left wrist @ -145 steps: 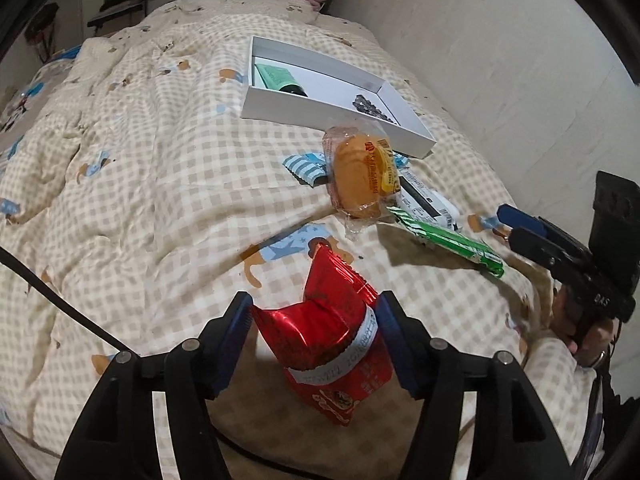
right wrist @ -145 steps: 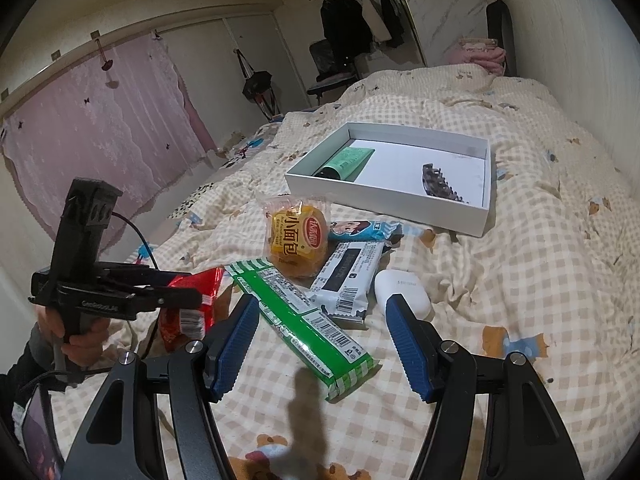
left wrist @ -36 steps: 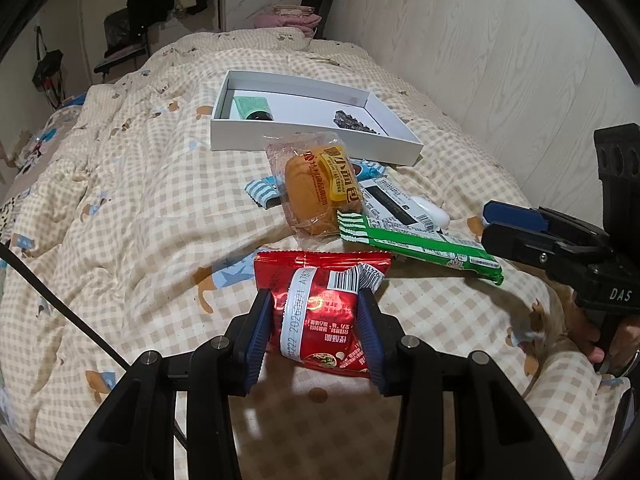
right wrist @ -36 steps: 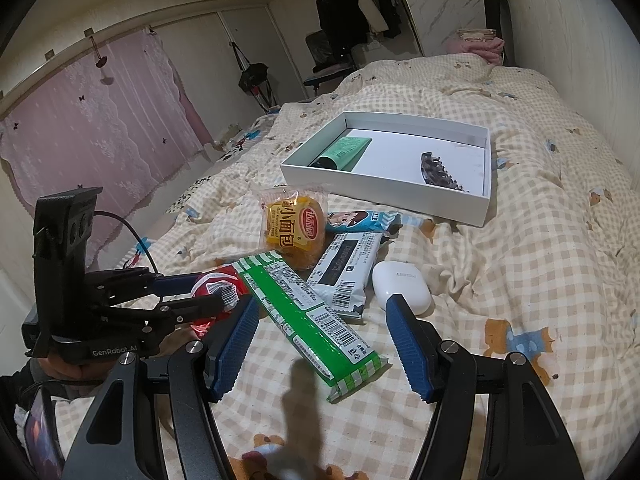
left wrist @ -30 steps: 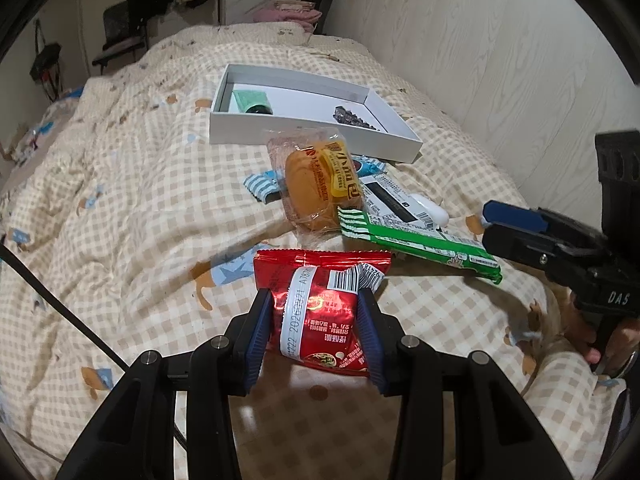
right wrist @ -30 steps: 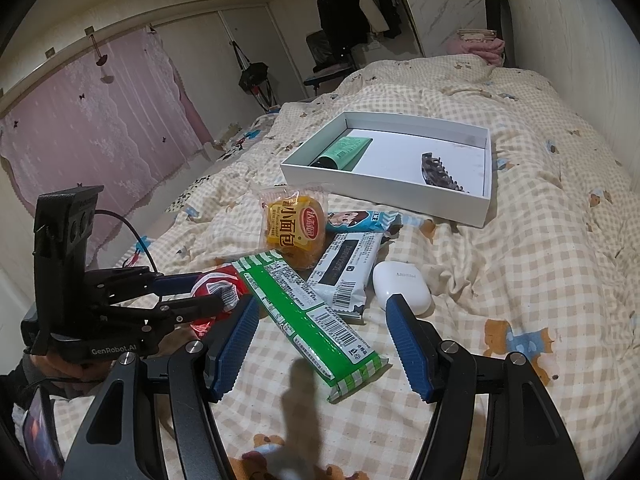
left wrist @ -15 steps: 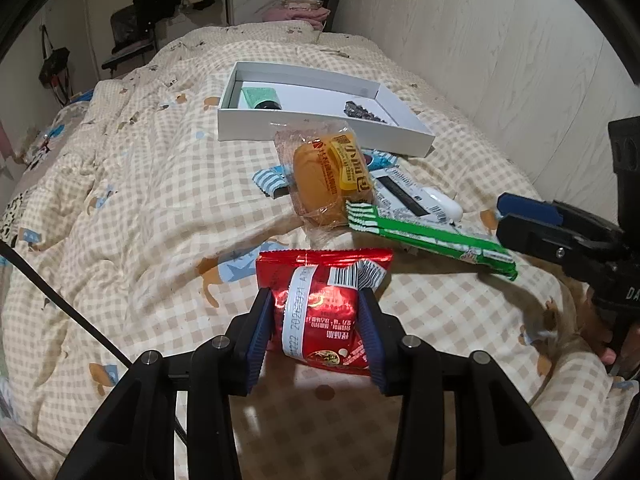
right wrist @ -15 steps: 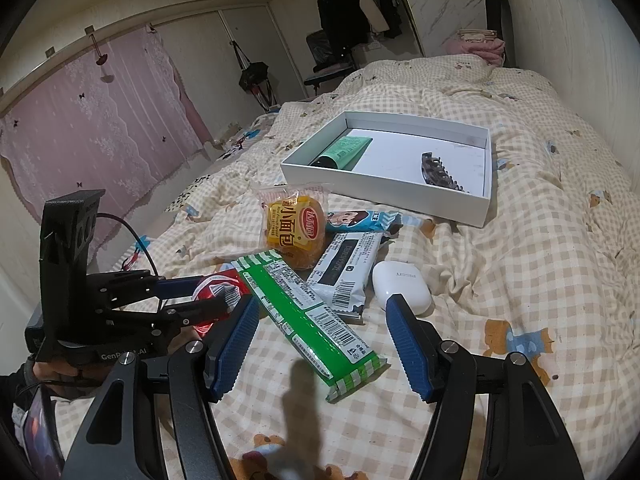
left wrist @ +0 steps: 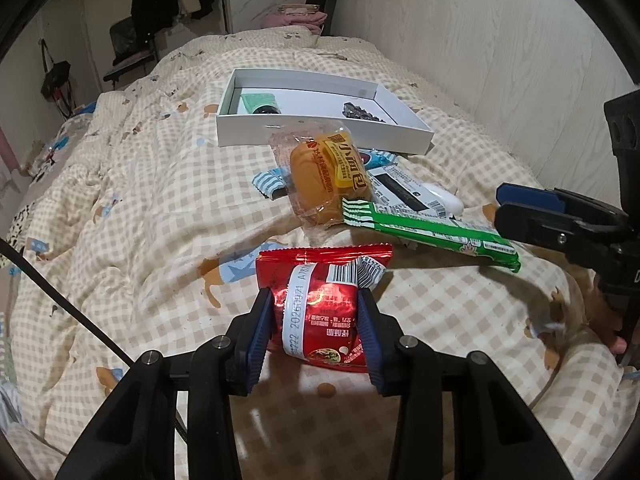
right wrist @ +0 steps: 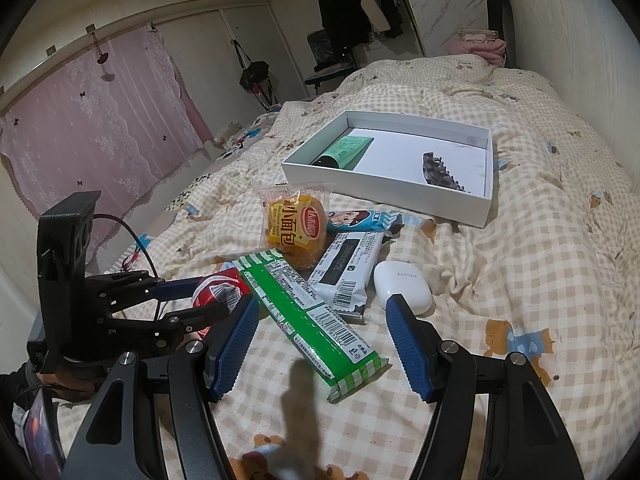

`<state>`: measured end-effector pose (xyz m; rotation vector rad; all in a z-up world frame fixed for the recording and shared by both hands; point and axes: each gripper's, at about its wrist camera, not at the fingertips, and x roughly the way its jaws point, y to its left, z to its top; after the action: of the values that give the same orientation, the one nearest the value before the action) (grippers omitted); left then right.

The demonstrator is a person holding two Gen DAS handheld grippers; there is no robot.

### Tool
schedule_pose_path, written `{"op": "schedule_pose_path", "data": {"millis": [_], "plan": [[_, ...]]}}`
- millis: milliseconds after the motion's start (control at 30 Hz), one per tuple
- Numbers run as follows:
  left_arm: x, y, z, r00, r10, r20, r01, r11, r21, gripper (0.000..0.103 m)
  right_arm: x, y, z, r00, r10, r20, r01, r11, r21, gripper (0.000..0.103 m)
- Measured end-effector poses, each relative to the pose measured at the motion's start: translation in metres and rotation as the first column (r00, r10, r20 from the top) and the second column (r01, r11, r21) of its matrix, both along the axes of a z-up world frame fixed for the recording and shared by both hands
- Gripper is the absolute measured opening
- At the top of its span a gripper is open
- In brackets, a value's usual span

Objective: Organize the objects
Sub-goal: 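Hold the red snack bag raised in the left gripper, then grasp the green gum pack with the right gripper while the left holds the red bag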

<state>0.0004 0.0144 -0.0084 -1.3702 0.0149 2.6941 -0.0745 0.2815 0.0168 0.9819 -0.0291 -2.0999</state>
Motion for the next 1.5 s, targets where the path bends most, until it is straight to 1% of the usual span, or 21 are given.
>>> {"op": "schedule_pose_path", "data": {"millis": [200, 300, 367, 433, 500, 567, 733, 800, 833, 900, 933, 967, 1000, 1067, 1100, 1133, 1200, 1267, 1333, 1400, 1500], "plan": [[-0.004, -0.014, 0.009, 1.000, 0.003, 0.006, -0.003, 0.997, 0.074, 0.043, -0.014, 0.004, 0.017, 0.995, 0.092, 0.030, -0.091, 0.996, -0.014, 0.067], [-0.006, -0.023, 0.017, 1.000, 0.014, -0.004, -0.013, 0.994, 0.106, 0.043, -0.021, -0.002, 0.021, 0.984, 0.171, 0.054, -0.172, 0.985, 0.013, 0.067], [-0.006, -0.028, 0.023, 1.000, 0.023, -0.019, -0.021, 0.993, 0.113, 0.043, -0.023, -0.013, 0.019, 0.965, 0.254, 0.068, -0.258, 0.965, 0.055, 0.067], [-0.007, -0.031, 0.026, 0.999, 0.031, -0.029, -0.027, 0.993, 0.117, 0.043, -0.021, -0.024, 0.014, 0.937, 0.343, 0.065, -0.348, 0.929, 0.127, 0.067], [-0.007, -0.034, 0.024, 0.999, 0.037, -0.022, -0.034, 0.990, 0.135, 0.043, -0.021, -0.027, 0.009, 0.917, 0.395, 0.064, -0.400, 0.902, 0.164, 0.065], [-0.008, -0.036, 0.018, 0.999, 0.041, -0.007, -0.039, 0.988, 0.152, 0.043, -0.028, -0.027, 0.003, 0.903, 0.417, 0.101, -0.429, 0.887, 0.173, 0.058], [-0.009, -0.035, 0.011, 0.999, 0.039, 0.011, -0.040, 0.987, 0.155, 0.043, -0.041, -0.027, -0.011, 0.882, 0.443, 0.161, -0.467, 0.867, 0.172, 0.057], [-0.009, -0.035, 0.011, 0.999, 0.035, 0.009, -0.036, 0.987, 0.158, 0.043, -0.042, -0.031, -0.014, 0.871, 0.454, 0.186, -0.483, 0.859, 0.167, 0.037], [-0.009, -0.035, 0.010, 0.999, 0.034, 0.008, -0.035, 0.986, 0.161, 0.043, -0.040, -0.032, -0.014, 0.879, 0.443, 0.178, -0.472, 0.860, 0.193, 0.033], [-0.008, -0.035, 0.009, 0.999, 0.036, 0.009, -0.037, 0.985, 0.166, 0.043, -0.033, -0.035, -0.010, 0.879, 0.450, 0.158, -0.476, 0.849, 0.230, 0.032], [-0.008, -0.035, 0.008, 0.999, 0.038, 0.010, -0.039, 0.985, 0.167, 0.043, -0.027, -0.035, -0.005, 0.883, 0.450, 0.131, -0.469, 0.848, 0.246, 0.030], [-0.008, -0.034, 0.008, 0.999, 0.039, 0.009, -0.040, 0.985, 0.168, 0.043, -0.025, -0.033, -0.002, 0.891, 0.437, 0.125, -0.454, 0.856, 0.246, 0.030], [-0.008, -0.034, 0.007, 0.999, 0.039, 0.009, -0.040, 0.985, 0.167, 0.043, -0.026, -0.032, 0.001, 0.897, 0.420, 0.137, -0.442, 0.866, 0.235, 0.029], [-0.008, -0.034, 0.007, 0.999, 0.038, 0.008, -0.039, 0.986, 0.164, 0.043, -0.032, -0.026, 0.011, 0.918, 0.358, 0.170, -0.387, 0.903, 0.185, 0.028], [-0.007, -0.034, 0.007, 0.999, 0.037, 0.007, -0.038, 0.986, 0.161, 0.043, -0.035, -0.023, 0.016, 0.930, 0.325, 0.174, -0.353, 0.921, 0.167, 0.028], [-0.007, -0.033, 0.007, 0.999, 0.037, 0.007, -0.037, 0.987, 0.158, 0.043, -0.039, -0.017, 0.022, 0.947, 0.265, 0.181, -0.292, 0.945, 0.146, 0.028], [-0.007, -0.032, 0.007, 0.999, 0.036, 0.006, -0.037, 0.988, 0.150, 0.043, -0.045, -0.012, 0.027, 0.961, 0.191, 0.201, -0.218, 0.968, 0.122, 0.028], [-0.007, -0.031, 0.006, 0.999, 0.037, 0.006, -0.037, 0.989, 0.146, 0.043, -0.052, -0.010, 0.022, 0.959, 0.095, 0.267, -0.133, 0.983, 0.128, 0.028], [-0.008, -0.030, 0.006, 0.999, 0.036, 0.007, -0.037, 0.989, 0.143, 0.043, -0.057, -0.013, 0.009, 0.940, 0.025, 0.341, -0.085, 0.984, 0.159, 0.028], [-0.008, -0.030, 0.006, 0.999, 0.037, 0.007, -0.037, 0.989, 0.144, 0.043, -0.057, -0.018, -0.001, 0.923, 0.025, 0.384, -0.093, 0.983, 0.160, 0.028], [-0.008, -0.029, 0.006, 0.999, 0.036, 0.009, -0.037, 0.989, 0.144, 0.043, -0.054, -0.023, -0.011, 0.925, 0.029, 0.380, -0.106, 0.977, 0.184, 0.028]]}}
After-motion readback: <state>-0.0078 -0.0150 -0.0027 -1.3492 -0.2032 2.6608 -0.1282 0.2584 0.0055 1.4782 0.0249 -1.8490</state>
